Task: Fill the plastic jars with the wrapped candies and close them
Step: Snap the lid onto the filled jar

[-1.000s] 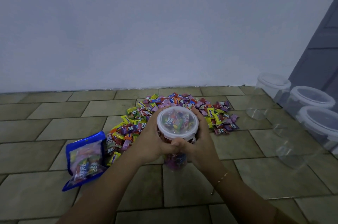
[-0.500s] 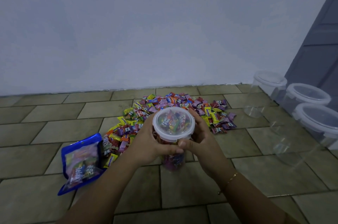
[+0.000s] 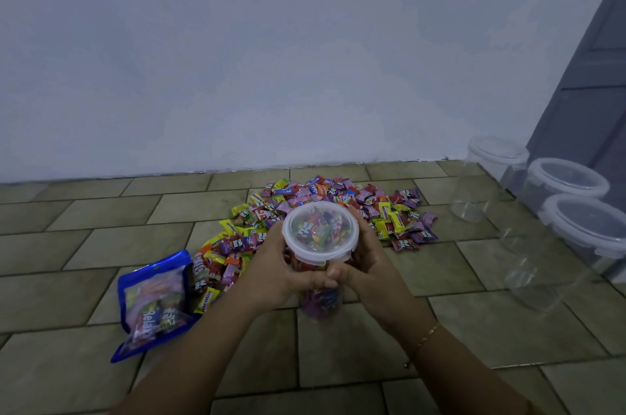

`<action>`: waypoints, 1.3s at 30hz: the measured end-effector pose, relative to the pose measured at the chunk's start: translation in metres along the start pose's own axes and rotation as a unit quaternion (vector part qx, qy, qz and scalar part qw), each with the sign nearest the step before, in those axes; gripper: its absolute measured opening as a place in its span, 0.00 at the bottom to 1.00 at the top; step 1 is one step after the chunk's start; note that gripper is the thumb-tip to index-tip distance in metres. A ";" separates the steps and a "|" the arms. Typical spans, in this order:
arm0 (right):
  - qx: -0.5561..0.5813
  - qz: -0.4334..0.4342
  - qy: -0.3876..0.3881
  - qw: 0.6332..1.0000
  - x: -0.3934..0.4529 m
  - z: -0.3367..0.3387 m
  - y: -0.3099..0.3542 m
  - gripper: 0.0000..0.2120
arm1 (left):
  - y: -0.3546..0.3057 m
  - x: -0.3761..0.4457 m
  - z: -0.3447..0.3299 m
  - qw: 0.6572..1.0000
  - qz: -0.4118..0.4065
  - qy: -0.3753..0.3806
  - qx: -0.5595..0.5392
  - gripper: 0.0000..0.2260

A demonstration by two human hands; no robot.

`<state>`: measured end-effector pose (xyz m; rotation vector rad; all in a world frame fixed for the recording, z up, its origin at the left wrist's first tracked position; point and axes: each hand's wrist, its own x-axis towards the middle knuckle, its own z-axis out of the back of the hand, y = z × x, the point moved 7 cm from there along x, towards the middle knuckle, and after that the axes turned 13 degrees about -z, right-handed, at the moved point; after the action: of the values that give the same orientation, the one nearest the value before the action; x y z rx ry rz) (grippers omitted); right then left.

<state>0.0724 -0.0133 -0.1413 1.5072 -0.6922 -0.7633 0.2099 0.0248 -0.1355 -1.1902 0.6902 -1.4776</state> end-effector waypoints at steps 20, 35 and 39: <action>-0.187 0.046 -0.088 0.977 0.098 0.021 0.096 0.49 | -0.033 0.124 0.063 0.980 -0.083 -0.028 0.180 0.39; -0.224 -0.025 -0.202 0.953 0.216 0.085 0.075 0.30 | 0.090 0.229 0.077 0.981 0.036 -0.172 0.079 0.40; -0.274 -0.039 -0.204 0.939 0.217 0.087 0.069 0.28 | 0.101 0.237 0.078 0.978 0.073 -0.180 0.079 0.38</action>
<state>0.1348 -0.2435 -0.0894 0.8766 -0.6521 -1.2362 0.3351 -0.2137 -0.1261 -1.2143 0.3964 -1.1323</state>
